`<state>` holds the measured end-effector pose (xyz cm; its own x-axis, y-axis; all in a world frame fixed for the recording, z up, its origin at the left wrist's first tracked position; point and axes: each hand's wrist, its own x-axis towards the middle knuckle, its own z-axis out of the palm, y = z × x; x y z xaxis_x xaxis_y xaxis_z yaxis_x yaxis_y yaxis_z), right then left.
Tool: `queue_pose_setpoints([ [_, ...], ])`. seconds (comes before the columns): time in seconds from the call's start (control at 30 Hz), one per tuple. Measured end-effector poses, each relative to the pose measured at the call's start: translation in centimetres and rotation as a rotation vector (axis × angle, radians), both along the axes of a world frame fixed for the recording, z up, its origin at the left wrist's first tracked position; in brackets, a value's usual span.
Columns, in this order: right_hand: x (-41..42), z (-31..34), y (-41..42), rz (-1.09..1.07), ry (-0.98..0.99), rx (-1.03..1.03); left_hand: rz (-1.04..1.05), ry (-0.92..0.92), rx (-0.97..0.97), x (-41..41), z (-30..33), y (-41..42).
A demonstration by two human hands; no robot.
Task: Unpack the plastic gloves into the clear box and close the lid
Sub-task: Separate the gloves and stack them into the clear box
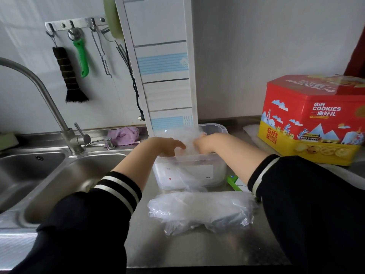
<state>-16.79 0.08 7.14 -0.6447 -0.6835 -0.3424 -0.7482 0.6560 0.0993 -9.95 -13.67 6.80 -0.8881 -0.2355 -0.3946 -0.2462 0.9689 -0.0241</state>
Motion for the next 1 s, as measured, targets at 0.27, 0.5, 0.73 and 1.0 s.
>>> queue_pose_setpoints([
  [0.27, -0.8, -1.0, 0.4, -0.073, -0.126, -0.026, 0.034, -0.036, 0.141, -0.6, -0.7, 0.2],
  [0.5, -0.6, 2.4, 1.6, -0.026, -0.145, -0.207, 0.071, 0.262, 0.114, 1.2, 2.9, -0.8],
  [0.73, 0.6, 2.5, 4.3, -0.005, -0.024, -0.522, 0.092, 0.724, -0.263, 3.9, 3.8, 1.5],
  [1.0, 7.4, -2.5, 11.2, -0.03, -0.431, -0.951, -0.052, 1.187, 0.327, 9.6, -5.1, 8.6],
])
